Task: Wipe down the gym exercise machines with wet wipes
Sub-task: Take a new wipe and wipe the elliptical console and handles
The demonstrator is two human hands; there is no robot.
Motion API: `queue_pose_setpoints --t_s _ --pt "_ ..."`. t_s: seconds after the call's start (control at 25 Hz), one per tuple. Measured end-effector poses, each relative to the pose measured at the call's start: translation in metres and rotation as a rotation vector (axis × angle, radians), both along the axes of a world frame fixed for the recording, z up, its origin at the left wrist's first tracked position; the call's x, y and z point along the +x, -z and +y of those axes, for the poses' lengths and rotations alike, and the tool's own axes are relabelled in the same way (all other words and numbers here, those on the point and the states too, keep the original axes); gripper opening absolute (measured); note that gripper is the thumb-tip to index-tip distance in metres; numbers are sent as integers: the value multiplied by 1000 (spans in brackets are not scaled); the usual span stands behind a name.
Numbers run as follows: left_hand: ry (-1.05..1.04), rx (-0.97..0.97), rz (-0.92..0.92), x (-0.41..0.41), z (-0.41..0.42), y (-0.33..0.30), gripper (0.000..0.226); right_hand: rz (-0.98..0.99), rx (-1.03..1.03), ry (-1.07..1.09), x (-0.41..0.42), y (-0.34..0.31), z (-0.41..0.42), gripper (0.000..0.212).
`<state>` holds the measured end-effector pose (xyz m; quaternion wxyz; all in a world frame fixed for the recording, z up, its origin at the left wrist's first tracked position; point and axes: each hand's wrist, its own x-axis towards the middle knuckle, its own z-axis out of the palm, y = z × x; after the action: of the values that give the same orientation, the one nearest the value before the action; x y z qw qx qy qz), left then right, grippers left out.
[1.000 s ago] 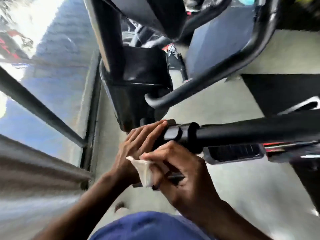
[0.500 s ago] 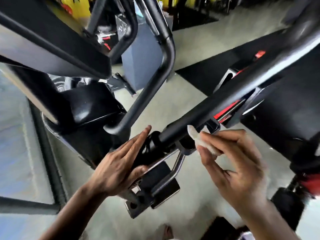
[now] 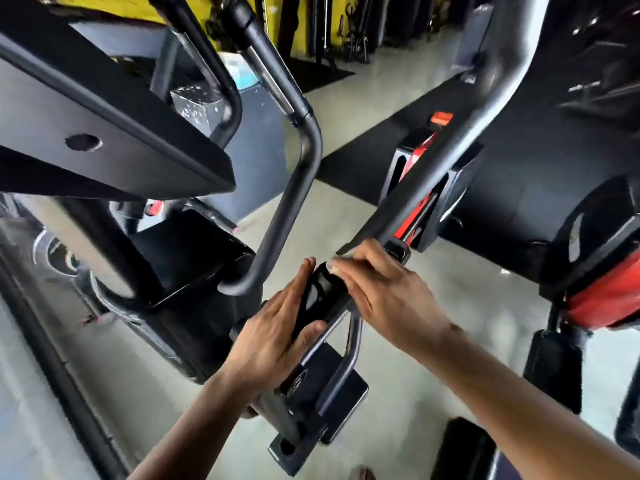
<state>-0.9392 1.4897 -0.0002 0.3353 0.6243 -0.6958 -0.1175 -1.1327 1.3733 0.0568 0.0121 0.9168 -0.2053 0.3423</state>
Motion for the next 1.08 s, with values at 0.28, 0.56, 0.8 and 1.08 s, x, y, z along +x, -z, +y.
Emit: queue_pose_setpoints --t_s 0.28,0.56,0.8,1.08 --pt "70 -39 39 -1 -10 -2 83 -222 -166 275 -24 -60 -53 26" --pt "88 -84 56 0 -10 2 79 -261 104 96 2 38 21 28" --pt "202 -70 -86 5 -22 -19 81 -273 86 109 -12 6 -14 24" --pt "186 -168 -297 -12 -48 -31 86 -317 -69 359 -44 -96 -89 33"
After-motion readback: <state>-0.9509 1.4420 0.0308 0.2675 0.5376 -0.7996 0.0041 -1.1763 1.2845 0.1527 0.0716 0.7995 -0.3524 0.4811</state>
